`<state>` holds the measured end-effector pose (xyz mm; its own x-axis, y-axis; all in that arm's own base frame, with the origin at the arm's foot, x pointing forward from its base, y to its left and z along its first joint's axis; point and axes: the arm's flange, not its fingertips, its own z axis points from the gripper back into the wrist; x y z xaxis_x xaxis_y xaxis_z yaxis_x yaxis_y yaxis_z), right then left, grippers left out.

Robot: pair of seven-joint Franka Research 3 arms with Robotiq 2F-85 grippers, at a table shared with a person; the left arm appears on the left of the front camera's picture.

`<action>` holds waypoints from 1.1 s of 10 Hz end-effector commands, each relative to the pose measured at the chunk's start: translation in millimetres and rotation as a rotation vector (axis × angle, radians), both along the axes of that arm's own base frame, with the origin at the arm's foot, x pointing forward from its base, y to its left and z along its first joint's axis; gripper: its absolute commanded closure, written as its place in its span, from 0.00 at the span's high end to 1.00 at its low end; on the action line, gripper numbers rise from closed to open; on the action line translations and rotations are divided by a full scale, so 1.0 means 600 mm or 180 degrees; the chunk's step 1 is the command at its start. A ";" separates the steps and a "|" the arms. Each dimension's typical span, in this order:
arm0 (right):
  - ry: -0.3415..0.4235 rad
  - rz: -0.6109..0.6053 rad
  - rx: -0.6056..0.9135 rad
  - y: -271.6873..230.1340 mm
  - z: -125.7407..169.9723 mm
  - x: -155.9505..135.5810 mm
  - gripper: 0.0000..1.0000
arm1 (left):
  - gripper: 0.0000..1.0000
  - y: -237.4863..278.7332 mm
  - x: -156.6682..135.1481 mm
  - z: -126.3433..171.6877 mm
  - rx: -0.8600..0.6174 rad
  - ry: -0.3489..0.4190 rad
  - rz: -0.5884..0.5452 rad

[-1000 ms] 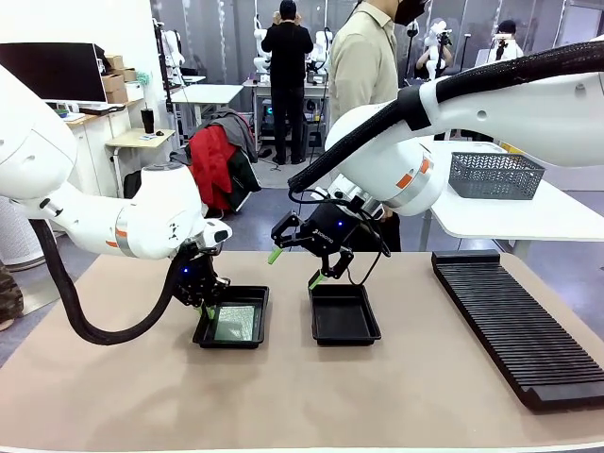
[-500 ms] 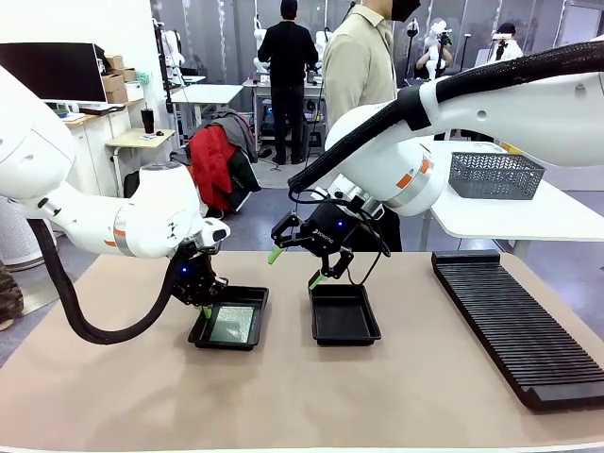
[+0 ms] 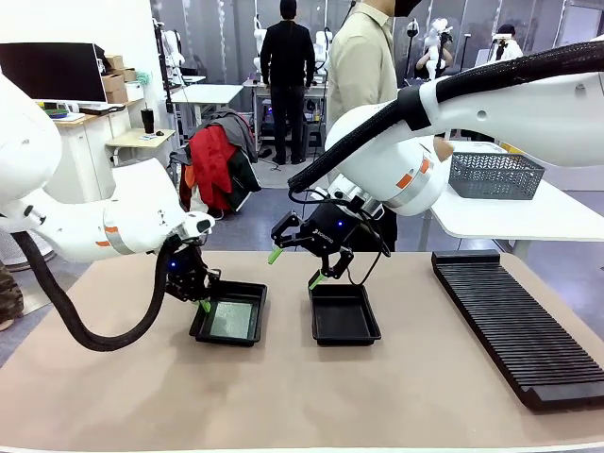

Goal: Inspect and transfer BCBs to ESD trays.
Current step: Pick up the ESD tray and place it on the left side of the table.

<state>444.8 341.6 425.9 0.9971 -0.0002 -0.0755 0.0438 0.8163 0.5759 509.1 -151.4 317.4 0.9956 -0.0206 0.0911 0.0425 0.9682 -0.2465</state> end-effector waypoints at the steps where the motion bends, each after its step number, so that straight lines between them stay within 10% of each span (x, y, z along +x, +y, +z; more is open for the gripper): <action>1: -0.0003 -0.0012 -0.0033 0.000 0.001 0.000 1.00 | 0.00 0.047 -0.020 0.006 -0.0264 -0.0075 -0.0055; 11: -0.0003 -0.0012 -0.0033 0.000 0.001 0.000 1.00 | 0.00 0.333 -0.076 0.032 -0.0330 -0.0152 0.0108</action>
<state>445.0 341.6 426.1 0.9972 -0.0002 -0.0752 0.0436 0.8161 0.5762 468.7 37.0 333.7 0.9887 0.0485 0.1420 0.0055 0.9341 -0.3570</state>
